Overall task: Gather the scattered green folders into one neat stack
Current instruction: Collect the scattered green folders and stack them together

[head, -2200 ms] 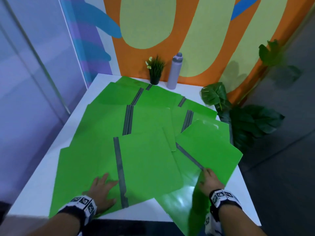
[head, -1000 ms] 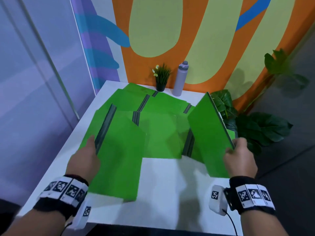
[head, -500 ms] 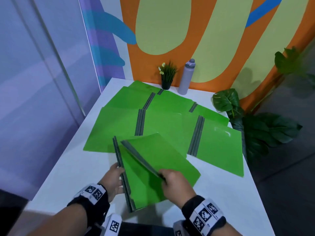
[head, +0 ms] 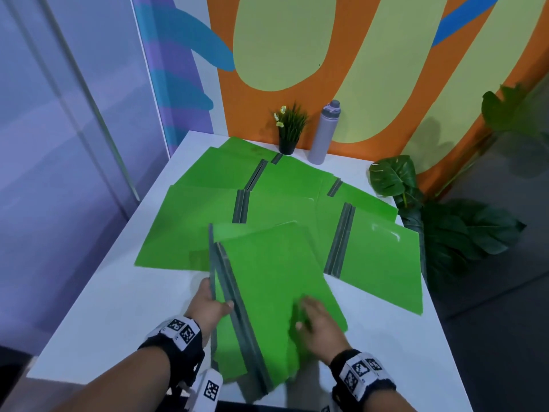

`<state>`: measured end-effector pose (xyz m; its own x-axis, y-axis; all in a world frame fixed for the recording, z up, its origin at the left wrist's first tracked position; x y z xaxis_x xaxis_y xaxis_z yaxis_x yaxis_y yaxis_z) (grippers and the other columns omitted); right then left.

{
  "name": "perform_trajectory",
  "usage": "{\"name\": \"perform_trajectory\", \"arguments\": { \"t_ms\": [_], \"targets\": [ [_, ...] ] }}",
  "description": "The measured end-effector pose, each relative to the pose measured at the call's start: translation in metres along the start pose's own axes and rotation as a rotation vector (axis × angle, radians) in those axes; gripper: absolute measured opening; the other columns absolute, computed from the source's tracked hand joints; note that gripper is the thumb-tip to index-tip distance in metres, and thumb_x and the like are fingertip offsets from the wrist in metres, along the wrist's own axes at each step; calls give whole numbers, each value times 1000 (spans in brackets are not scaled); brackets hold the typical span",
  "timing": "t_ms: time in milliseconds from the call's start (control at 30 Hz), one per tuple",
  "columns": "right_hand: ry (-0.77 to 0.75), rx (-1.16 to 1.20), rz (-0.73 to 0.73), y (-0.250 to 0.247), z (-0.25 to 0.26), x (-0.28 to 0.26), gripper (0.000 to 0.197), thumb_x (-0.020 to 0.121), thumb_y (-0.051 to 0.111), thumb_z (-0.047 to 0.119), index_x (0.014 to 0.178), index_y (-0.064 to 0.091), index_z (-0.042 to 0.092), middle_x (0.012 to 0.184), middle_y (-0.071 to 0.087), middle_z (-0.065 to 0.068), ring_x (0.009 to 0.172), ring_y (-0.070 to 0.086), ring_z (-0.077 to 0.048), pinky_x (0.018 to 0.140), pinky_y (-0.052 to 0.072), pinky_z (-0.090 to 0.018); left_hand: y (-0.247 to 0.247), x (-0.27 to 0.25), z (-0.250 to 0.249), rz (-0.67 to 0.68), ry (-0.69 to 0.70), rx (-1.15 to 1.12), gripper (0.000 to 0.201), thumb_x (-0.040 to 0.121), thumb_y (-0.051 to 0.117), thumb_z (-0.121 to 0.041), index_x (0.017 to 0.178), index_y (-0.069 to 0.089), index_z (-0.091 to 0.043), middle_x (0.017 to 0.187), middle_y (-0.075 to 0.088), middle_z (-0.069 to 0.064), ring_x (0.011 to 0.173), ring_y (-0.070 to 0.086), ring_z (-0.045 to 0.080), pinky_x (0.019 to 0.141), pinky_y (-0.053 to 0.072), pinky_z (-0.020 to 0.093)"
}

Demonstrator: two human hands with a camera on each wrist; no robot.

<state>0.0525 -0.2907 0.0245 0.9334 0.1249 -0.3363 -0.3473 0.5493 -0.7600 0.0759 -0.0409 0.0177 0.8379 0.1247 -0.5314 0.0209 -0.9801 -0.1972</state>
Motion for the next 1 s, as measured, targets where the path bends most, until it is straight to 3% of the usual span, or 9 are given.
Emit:
{"name": "perform_trajectory", "arguments": {
  "t_ms": [100,167,333,400,500,667,833,933,1000],
  "targets": [
    [270,0,-189,-38,-37,14,75,91,53,37,150,10,19,158,15,-8,143,19,-26,115,21,-50,-2,7,-14,146,49,-26,65,85,61,6,136,39,-26,133,50,-8,129,39,18,114,29,48],
    [364,290,-147,-46,-52,17,75,93,53,32,151,7,19,156,22,-13,140,27,-29,114,25,-46,2,10,-20,228,46,-39,73,85,62,0,146,31,-25,148,41,-5,140,32,19,119,21,50],
    [399,622,-232,-51,-68,14,32,93,51,7,119,51,25,126,57,-16,100,58,-27,96,47,-48,28,19,-33,301,-29,35,60,102,36,-30,155,9,-21,163,13,2,150,13,28,121,14,48],
    [440,667,-266,-53,-72,11,45,94,48,4,137,40,15,133,48,-12,112,51,-30,102,42,-47,33,31,-38,316,4,216,58,101,31,-41,153,18,-19,162,20,6,147,23,30,120,22,45],
    [467,629,-317,-63,-82,12,56,95,45,3,146,25,14,153,26,-15,137,30,-34,109,30,-48,31,58,-43,246,113,576,54,102,34,-31,152,22,-13,161,20,11,145,29,29,118,27,39],
    [517,629,-340,-72,-91,8,58,94,43,-2,146,24,12,155,23,-14,135,33,-33,104,37,-42,23,83,-29,186,75,1124,60,102,30,-32,155,7,-15,164,-3,11,150,8,35,122,15,44],
    [506,635,-345,-76,-90,9,57,93,43,-3,146,26,12,154,24,-15,126,42,-27,99,39,-39,3,79,-4,101,151,1241,63,96,42,-34,153,17,-28,157,30,6,146,24,32,116,30,50],
    [500,682,-345,-74,-84,12,57,94,42,-4,146,27,13,154,25,-17,108,52,-24,84,42,-32,-12,66,5,70,112,1151,57,94,47,-38,148,31,-27,138,56,6,121,57,26,101,49,40],
    [494,693,-345,-70,-81,15,57,94,43,-4,146,27,13,153,26,-17,90,55,-18,77,43,-28,-21,59,10,60,58,1185,52,93,47,-45,138,44,-20,126,64,4,105,63,22,92,53,35]
  ]
}}
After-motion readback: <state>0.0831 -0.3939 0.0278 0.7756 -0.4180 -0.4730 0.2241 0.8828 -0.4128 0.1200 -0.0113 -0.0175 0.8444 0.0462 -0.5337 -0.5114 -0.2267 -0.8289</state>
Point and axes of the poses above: each hand's wrist, its own x-axis towards the middle knuckle, its own y-axis out of the palm, z = x × y, the point moved 6 cm from there along x, towards the middle knuckle
